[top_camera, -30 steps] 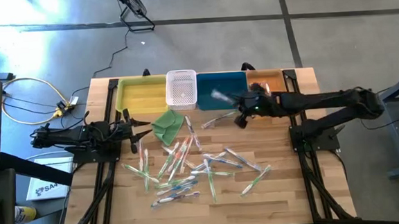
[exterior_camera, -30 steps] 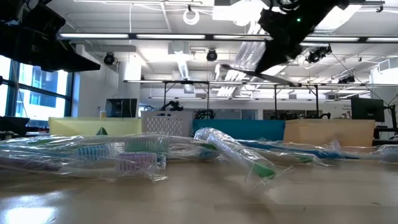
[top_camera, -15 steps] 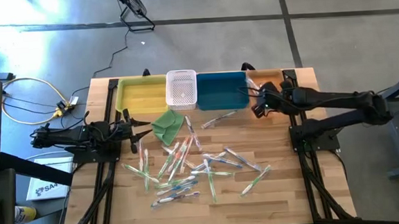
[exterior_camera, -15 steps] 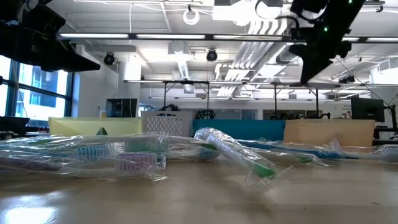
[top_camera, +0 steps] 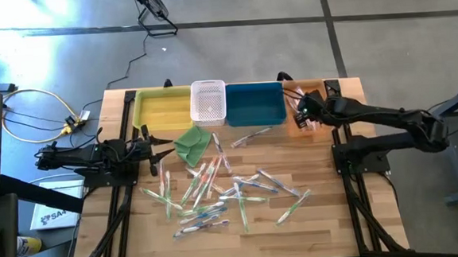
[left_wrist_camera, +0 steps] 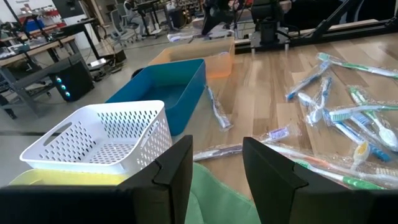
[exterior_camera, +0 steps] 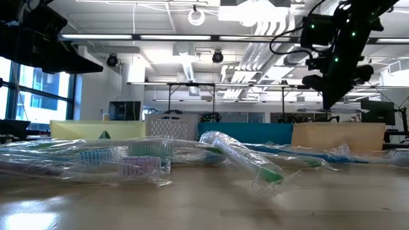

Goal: Pick & Place Toothbrushes
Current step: Put the violet toothbrush into the orange bin

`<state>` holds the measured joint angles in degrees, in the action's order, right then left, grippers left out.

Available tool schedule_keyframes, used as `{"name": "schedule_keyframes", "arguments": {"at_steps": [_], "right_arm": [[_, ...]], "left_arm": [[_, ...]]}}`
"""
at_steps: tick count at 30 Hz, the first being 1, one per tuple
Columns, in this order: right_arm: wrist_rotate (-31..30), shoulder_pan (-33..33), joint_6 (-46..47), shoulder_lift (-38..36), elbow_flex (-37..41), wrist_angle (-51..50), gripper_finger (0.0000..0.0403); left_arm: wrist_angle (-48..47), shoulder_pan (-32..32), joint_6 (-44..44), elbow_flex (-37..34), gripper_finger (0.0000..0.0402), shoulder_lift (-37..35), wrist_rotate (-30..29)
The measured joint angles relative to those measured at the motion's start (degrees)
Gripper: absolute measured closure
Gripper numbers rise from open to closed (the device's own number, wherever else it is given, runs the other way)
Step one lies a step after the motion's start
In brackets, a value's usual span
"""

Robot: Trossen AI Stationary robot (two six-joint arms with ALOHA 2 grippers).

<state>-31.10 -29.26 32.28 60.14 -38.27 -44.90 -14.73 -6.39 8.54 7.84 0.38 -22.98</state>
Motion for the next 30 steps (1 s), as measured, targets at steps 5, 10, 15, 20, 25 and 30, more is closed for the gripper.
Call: {"name": "schedule_keyframes", "arguments": {"at_steps": [5, 10, 15, 20, 25, 30], "right_arm": [[1.3, -4.0, -1.8, 0.0, 1.3, 2.7, 0.0399], [1.5, -7.2, -2.5, 0.1, 2.6, 6.2, 0.0399], [2.7, -9.1, -2.5, 0.1, 4.5, 8.0, 0.0399], [3.5, -10.3, -2.6, 0.1, 6.9, 10.5, 0.0399], [4.4, -10.7, -2.6, 0.1, 8.7, 12.8, 0.0399], [4.3, -10.7, -2.2, 0.1, 8.8, 13.9, 0.0399]], "left_arm": [[0.0, 0.0, 0.0, 0.0, 0.0265, 0.0, 0.0], [0.0, 0.0, 0.0, 0.0, 0.0265, 0.0, 0.0], [0.0, 0.0, 0.0, 0.0, 0.0265, 0.0, 0.0], [0.0, 0.0, 0.0, 0.0, 0.0265, 0.0, 0.0], [0.0, 0.0, 0.1, 0.0, 0.0265, 0.0, 0.0], [0.0, 0.0, 0.1, 0.0, 0.0265, 0.0, 0.0]]}}
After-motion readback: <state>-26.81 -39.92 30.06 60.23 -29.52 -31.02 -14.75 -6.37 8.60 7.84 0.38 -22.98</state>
